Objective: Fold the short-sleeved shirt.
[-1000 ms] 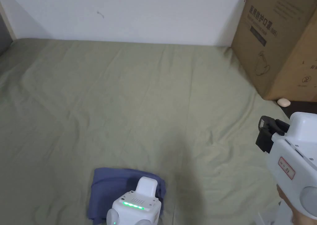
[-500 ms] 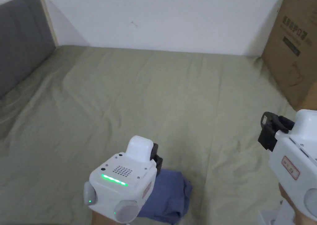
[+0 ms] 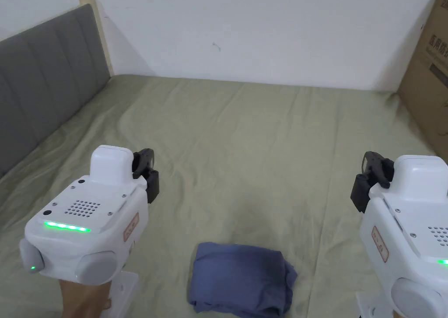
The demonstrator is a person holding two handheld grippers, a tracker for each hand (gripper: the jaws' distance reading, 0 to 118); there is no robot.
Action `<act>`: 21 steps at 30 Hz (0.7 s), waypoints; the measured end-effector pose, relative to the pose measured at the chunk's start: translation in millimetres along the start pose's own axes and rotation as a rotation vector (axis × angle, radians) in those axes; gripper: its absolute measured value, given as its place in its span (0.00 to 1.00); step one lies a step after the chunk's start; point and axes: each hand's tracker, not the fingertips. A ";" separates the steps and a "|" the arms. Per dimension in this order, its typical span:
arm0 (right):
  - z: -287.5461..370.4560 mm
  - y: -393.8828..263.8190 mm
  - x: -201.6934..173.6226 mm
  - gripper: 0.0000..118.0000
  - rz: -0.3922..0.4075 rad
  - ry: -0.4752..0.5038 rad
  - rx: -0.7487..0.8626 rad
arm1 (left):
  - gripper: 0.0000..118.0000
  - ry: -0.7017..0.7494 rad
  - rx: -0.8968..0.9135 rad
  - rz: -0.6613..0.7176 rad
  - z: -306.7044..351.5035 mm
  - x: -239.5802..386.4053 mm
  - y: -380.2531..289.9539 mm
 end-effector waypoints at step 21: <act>-6.0 -8.9 3.3 0.00 -0.010 0.023 -0.022 | 0.00 0.003 0.005 0.018 -7.1 4.3 -1.3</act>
